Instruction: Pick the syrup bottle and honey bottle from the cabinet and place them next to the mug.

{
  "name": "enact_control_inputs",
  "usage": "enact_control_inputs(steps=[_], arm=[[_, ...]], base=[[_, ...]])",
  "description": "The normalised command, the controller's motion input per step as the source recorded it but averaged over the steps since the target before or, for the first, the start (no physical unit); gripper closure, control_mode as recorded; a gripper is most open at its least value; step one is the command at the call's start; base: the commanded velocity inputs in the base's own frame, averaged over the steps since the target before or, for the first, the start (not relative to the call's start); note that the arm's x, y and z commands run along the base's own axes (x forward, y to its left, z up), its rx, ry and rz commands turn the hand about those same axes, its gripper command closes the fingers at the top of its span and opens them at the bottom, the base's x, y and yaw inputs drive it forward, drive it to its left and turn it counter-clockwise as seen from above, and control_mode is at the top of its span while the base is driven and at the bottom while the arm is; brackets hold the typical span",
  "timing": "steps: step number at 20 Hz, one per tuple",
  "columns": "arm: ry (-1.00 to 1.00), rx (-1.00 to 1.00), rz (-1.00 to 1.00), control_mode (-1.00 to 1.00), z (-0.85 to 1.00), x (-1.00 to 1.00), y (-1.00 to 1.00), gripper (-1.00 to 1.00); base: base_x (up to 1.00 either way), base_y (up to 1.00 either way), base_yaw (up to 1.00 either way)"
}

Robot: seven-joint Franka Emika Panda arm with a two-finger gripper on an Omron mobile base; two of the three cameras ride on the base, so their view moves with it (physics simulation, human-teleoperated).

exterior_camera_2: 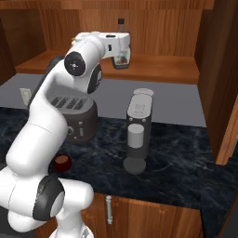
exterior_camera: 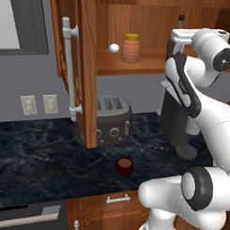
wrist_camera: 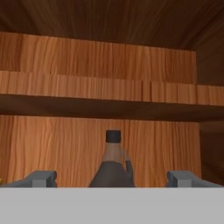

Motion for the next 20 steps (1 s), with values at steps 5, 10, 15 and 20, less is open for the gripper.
enact_control_inputs(steps=[5, 10, 15, 20], arm=[[0.09, 0.00, -0.01, -1.00, 0.00, 0.22, -0.07, -1.00], [0.01, 0.00, 0.00, -1.00, 0.03, 0.02, 0.00, -1.00], [0.01, 0.00, 0.00, -1.00, 0.02, 0.07, 0.00, -1.00], [0.01, 0.00, 0.00, -1.00, -0.17, 0.00, 0.00, -1.00]], base=[[0.00, 0.00, 0.00], [0.00, 0.00, 0.00], [0.00, 0.00, 0.00], [0.00, 0.00, 0.00]])
